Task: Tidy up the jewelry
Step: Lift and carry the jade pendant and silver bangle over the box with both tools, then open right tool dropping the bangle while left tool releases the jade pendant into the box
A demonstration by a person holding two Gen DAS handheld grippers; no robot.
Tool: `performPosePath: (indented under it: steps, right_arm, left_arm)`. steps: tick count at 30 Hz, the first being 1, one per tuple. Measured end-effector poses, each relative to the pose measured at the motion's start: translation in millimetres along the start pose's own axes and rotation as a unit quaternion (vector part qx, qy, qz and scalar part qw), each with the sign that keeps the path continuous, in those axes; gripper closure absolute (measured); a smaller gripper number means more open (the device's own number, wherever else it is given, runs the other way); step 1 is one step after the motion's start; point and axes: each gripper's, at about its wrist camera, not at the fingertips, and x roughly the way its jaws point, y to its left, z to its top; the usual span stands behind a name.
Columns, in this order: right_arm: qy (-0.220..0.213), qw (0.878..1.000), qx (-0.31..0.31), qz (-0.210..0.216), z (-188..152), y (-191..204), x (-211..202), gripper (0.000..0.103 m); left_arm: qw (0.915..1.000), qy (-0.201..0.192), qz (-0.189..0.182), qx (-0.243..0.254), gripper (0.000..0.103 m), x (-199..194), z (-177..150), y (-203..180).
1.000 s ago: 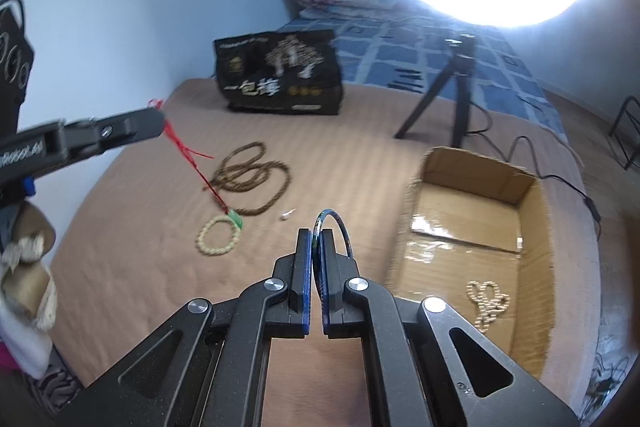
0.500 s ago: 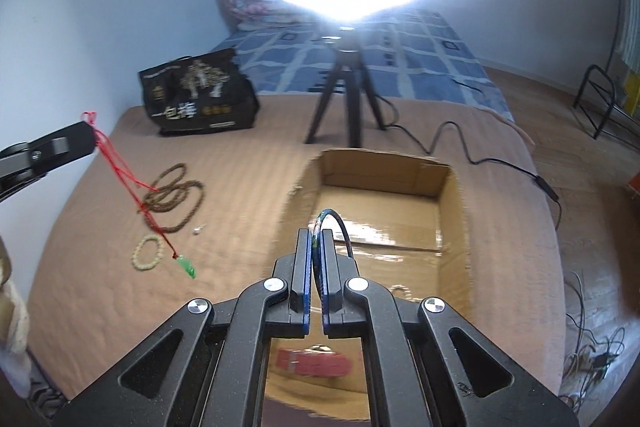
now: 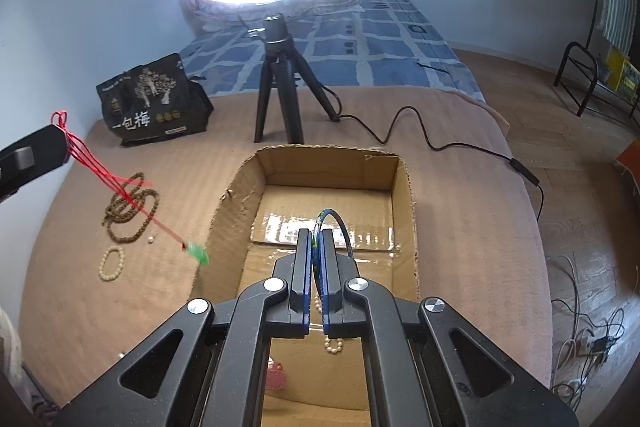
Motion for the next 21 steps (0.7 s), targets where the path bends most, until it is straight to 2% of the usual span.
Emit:
performPosePath:
  steps: [11, 21]
  right_arm:
    - [0.007, 1.0, 0.01, 0.004, 2, -11, 14, 0.101]
    - [0.017, 1.0, 0.013, -0.002, 2, -18, 29, 0.101]
  left_arm:
    - [0.999, 0.044, 0.004, -0.001, 0.102, 41, -20, 4]
    - [0.997, 0.073, 0.025, -0.004, 0.102, 64, -38, 18]
